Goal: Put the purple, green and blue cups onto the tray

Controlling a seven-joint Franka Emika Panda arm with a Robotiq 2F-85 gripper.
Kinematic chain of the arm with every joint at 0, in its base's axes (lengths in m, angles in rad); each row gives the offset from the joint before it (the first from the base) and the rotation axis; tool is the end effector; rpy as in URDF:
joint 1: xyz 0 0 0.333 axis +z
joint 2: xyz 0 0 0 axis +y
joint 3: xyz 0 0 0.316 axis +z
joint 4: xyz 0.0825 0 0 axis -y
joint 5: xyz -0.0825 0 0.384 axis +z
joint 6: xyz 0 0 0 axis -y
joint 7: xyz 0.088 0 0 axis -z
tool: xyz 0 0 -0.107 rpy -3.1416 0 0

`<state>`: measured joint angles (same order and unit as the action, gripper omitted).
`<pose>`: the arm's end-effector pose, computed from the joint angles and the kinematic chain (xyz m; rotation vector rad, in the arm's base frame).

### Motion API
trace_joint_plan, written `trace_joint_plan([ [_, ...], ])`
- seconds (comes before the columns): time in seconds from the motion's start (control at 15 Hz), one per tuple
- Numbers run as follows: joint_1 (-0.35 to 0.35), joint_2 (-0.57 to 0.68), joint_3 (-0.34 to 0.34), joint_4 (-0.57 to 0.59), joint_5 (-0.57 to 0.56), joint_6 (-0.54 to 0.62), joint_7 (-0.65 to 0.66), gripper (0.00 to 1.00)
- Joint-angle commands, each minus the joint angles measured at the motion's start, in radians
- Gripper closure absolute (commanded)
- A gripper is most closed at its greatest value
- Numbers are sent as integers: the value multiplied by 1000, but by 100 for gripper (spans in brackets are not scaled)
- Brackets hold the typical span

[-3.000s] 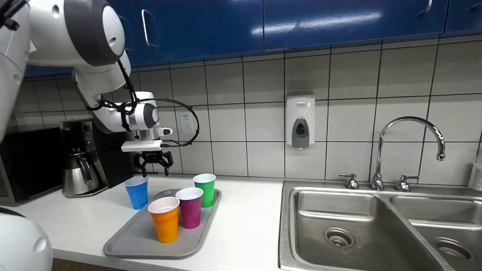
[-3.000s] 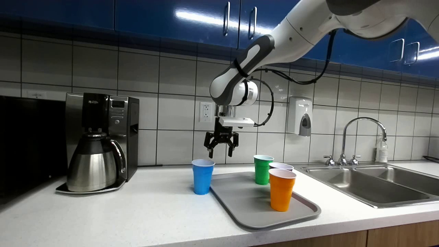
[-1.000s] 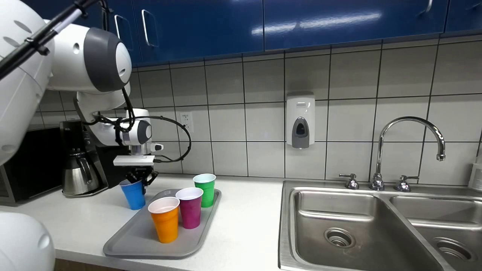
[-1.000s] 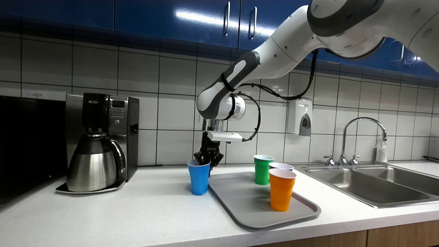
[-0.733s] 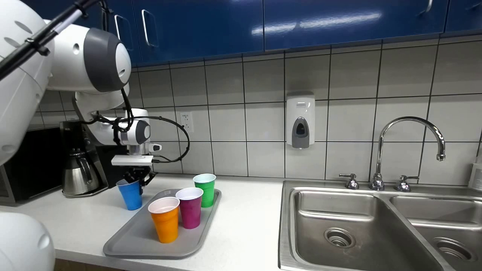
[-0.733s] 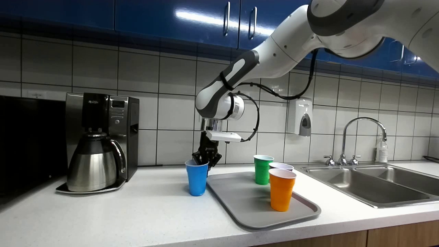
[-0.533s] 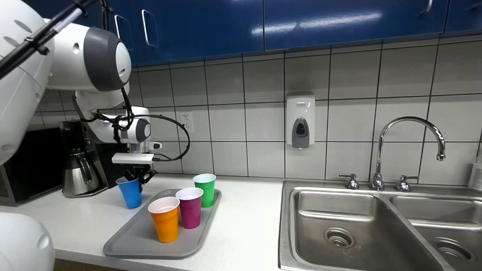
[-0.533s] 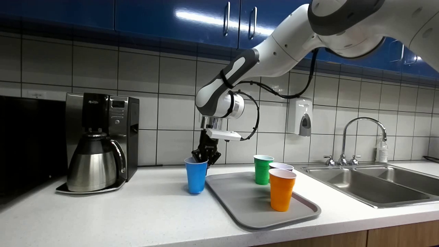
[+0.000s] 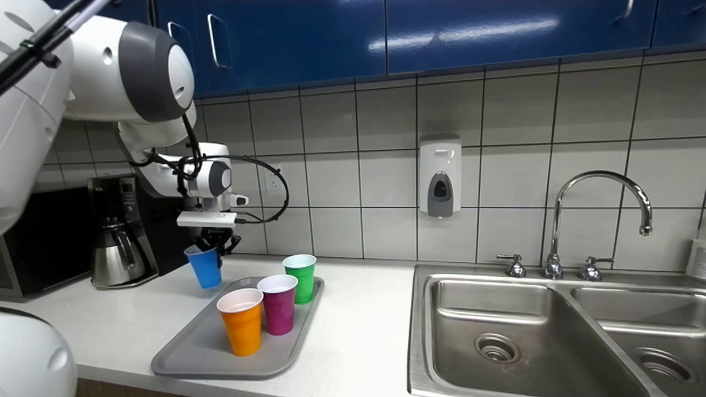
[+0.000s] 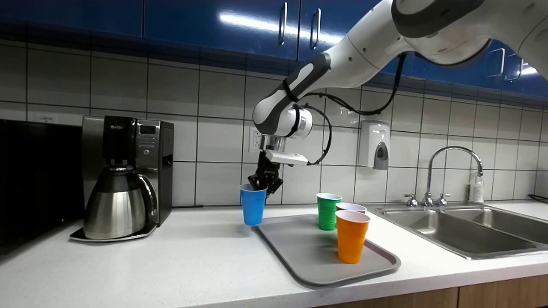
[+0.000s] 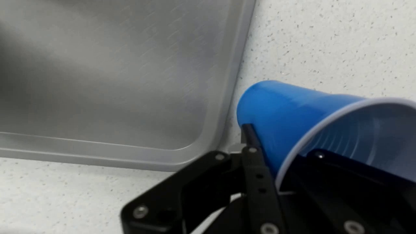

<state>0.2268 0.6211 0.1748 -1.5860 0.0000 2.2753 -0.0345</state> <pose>0.6550 0.2589 0.2847 -2.9675 -0.6017 -0.0871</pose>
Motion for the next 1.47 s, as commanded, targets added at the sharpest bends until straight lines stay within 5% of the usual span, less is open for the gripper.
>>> trace_joint_plan([
  [0.0, -24, -36, -25, -26, -5, -11, -10, 100],
  [1.4, -108, -74, -49, -145, 18, -14, -41, 100],
])
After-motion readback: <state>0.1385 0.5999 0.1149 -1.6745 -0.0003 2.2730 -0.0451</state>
